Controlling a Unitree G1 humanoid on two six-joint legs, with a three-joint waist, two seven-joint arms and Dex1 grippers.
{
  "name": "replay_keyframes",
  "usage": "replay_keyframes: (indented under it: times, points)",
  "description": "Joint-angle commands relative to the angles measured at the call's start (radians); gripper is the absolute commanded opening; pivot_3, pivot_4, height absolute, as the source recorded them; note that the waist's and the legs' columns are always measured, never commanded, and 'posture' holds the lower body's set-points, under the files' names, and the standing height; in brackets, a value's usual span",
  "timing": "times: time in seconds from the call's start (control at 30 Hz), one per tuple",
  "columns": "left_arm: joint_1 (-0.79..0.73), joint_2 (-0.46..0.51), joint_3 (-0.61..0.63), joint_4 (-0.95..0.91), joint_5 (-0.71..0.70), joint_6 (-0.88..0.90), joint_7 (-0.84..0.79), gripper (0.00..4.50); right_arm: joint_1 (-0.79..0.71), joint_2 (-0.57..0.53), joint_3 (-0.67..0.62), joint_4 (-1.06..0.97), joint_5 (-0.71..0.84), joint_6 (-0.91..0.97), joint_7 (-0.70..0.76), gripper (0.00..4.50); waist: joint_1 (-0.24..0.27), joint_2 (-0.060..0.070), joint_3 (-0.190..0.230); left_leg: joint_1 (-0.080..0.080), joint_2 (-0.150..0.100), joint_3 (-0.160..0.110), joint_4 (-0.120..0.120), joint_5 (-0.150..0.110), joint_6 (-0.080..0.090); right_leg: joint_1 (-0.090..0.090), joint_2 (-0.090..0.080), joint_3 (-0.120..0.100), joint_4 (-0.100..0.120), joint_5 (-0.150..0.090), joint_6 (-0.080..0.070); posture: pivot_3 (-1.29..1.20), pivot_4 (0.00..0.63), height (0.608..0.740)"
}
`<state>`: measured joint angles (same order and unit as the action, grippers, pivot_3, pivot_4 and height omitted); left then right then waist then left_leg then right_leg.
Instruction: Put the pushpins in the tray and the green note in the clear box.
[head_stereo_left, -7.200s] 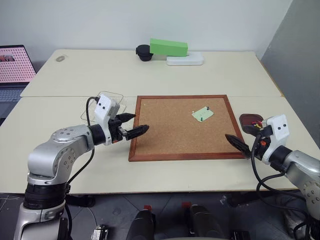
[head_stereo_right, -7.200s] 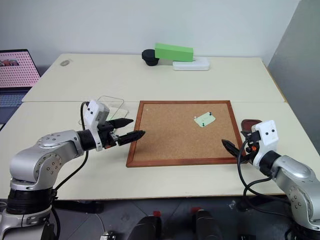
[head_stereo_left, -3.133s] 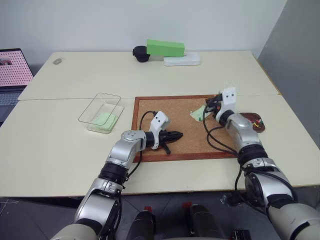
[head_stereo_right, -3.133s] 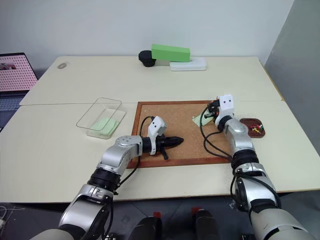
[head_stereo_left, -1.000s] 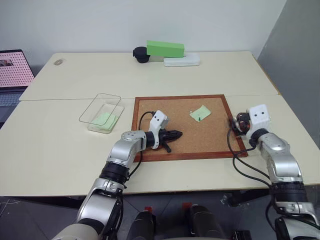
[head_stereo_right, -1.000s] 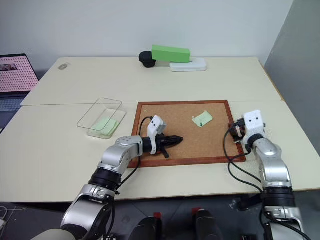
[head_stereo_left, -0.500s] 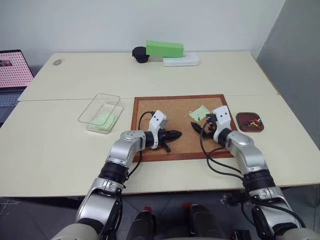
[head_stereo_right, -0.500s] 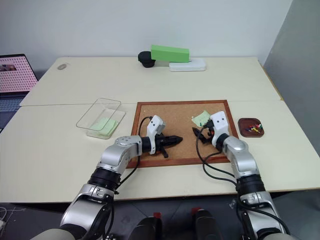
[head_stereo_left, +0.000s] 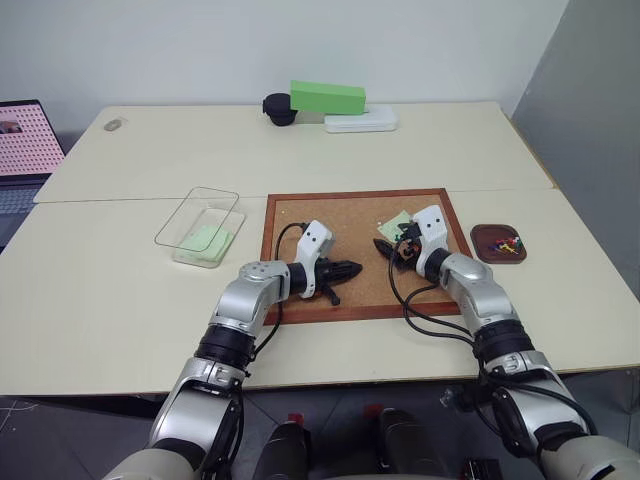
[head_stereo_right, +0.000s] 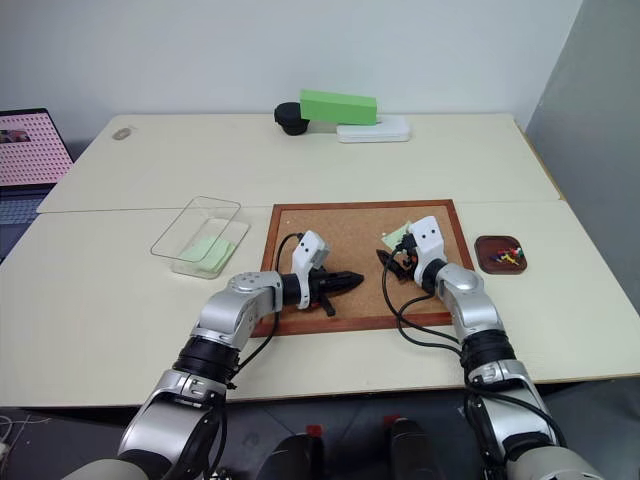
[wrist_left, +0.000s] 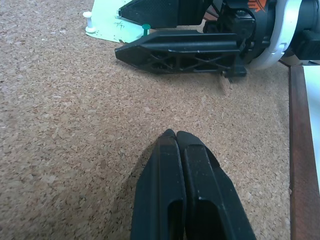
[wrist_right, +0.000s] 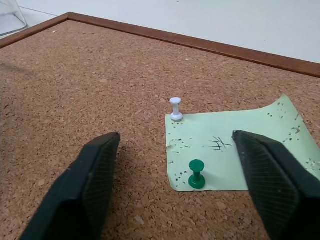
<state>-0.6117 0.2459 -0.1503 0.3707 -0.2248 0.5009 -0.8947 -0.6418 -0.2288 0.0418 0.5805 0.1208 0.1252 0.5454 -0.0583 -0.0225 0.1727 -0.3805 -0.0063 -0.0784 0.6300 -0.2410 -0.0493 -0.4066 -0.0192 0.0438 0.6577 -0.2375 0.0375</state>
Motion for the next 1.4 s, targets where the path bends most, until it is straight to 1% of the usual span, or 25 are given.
replay_keyframes:
  times: [0.03, 0.2, 0.3, 0.4, 0.53, 0.73, 0.9, 1.03, 1.3, 1.4]
  points:
    - [0.005, 0.007, -0.003, -0.021, -0.002, 0.013, 0.002, 0.00, -0.010, 0.008, 0.000, -0.001, -0.003, -0.010, 0.010, 2.84, 0.000, 0.000, 0.000, 0.000, 0.000, 0.000, 0.000, 0.000, 0.000, 0.000, 0.000, 0.000, 0.000, 0.000, 0.000, 0.00, 0.150, 0.740]
    - [-0.002, 0.005, -0.003, -0.014, -0.003, 0.016, 0.000, 0.00, -0.012, 0.004, -0.008, 0.002, -0.002, -0.009, 0.006, 1.83, 0.000, 0.000, 0.000, 0.000, 0.000, 0.000, 0.000, 0.000, 0.000, 0.000, 0.000, 0.000, 0.000, 0.000, 0.000, 0.00, 0.150, 0.740]
    - [-0.005, 0.003, -0.005, -0.014, -0.002, 0.015, -0.002, 0.00, -0.008, 0.000, -0.012, 0.000, 0.000, -0.005, 0.006, 1.36, 0.000, 0.000, 0.000, 0.000, 0.000, 0.000, 0.000, 0.000, 0.000, 0.000, 0.000, 0.000, 0.000, 0.000, 0.000, 0.00, 0.150, 0.740]
    - [-0.003, 0.002, -0.009, -0.021, -0.003, 0.019, -0.006, 0.00, -0.002, -0.001, -0.015, -0.009, 0.001, 0.002, 0.004, 0.72, 0.000, 0.000, 0.000, 0.000, 0.000, 0.000, 0.000, 0.000, 0.000, 0.000, 0.000, 0.000, 0.000, 0.000, 0.000, 0.00, 0.150, 0.740]
    - [-0.001, -0.004, -0.011, -0.022, -0.003, 0.024, -0.002, 0.00, -0.005, 0.004, -0.024, -0.029, 0.008, 0.018, 0.004, 0.05, 0.000, 0.000, 0.000, 0.000, 0.000, 0.000, 0.000, 0.000, 0.000, 0.000, 0.000, 0.000, 0.000, 0.000, 0.000, 0.00, 0.150, 0.740]
    - [-0.002, -0.008, -0.013, -0.018, -0.004, 0.028, -0.004, 0.00, 0.003, 0.001, -0.026, -0.084, 0.005, 0.007, -0.003, 0.05, 0.000, 0.000, 0.000, 0.000, 0.000, 0.000, 0.000, 0.000, 0.000, 0.000, 0.000, 0.000, 0.000, 0.000, 0.000, 0.00, 0.150, 0.740]
    - [0.000, -0.005, -0.010, -0.019, -0.006, 0.030, -0.007, 0.00, 0.019, 0.007, -0.035, -0.236, 0.029, 0.045, -0.015, 0.05, 0.001, 0.000, 0.000, -0.001, 0.000, 0.000, 0.000, 0.000, 0.000, -0.001, 0.000, 0.000, 0.000, 0.000, 0.000, 0.00, 0.150, 0.740]
    - [0.008, 0.000, -0.018, -0.023, -0.003, 0.029, -0.019, 0.00, 0.023, 0.012, -0.028, -0.307, 0.025, 0.076, -0.031, 0.05, 0.000, 0.000, 0.000, -0.001, 0.000, 0.000, 0.000, 0.000, 0.000, -0.002, 0.000, 0.000, 0.000, 0.000, 0.000, 0.00, 0.150, 0.740]
    - [0.000, -0.004, -0.026, -0.017, -0.003, 0.031, -0.022, 0.00, 0.022, 0.000, -0.042, -0.324, 0.018, 0.083, -0.069, 0.05, 0.004, 0.000, 0.000, -0.002, -0.001, 0.000, 0.000, 0.000, 0.000, -0.001, -0.001, 0.000, 0.000, 0.000, 0.000, 0.00, 0.150, 0.740]
    - [-0.002, -0.005, -0.026, -0.014, -0.001, 0.030, -0.021, 0.00, 0.030, -0.031, -0.067, -0.330, -0.018, 0.078, -0.141, 0.05, 0.004, 0.000, 0.000, -0.002, -0.001, 0.000, 0.000, 0.000, 0.000, -0.001, -0.001, 0.000, 0.000, 0.000, 0.000, 0.00, 0.150, 0.740]
